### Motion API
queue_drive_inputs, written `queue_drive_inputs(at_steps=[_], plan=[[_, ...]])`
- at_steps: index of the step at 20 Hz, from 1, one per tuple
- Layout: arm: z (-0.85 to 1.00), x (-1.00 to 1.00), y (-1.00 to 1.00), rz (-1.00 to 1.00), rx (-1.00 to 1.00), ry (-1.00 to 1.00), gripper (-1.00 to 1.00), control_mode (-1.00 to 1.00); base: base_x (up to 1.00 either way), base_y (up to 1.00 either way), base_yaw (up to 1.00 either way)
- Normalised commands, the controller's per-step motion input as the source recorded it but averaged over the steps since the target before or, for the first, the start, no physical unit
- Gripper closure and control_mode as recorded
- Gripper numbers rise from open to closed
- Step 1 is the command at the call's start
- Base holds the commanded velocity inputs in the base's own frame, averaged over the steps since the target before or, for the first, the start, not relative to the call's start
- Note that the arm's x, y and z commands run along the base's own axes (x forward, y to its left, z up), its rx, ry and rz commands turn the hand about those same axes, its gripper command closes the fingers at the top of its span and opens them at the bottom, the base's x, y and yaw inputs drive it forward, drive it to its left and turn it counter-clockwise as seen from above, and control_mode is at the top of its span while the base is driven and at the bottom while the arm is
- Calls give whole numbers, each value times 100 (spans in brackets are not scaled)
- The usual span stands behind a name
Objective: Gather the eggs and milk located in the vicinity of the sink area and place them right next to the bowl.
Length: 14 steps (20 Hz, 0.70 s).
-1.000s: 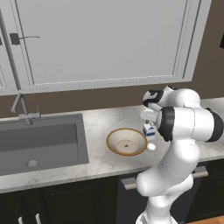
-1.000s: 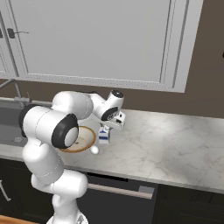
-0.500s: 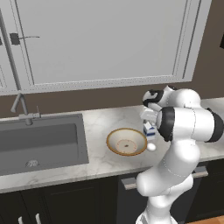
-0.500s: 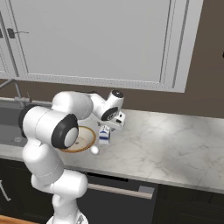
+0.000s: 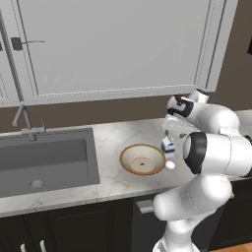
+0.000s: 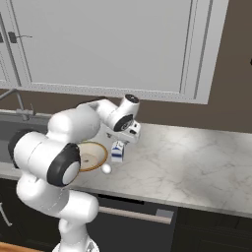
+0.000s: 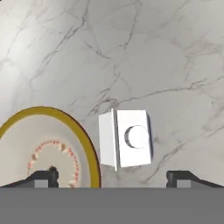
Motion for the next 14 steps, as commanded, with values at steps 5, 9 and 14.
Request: queue_drive_inputs(at_steps=[5, 9, 14], plan=[[84, -73, 2, 0, -1, 0, -100, -100, 0, 0, 0], [47, -93, 20, 1, -3, 4, -100, -100, 0, 0, 0], [-1, -78, 47, 7, -4, 15, -100, -100, 0, 0, 0]])
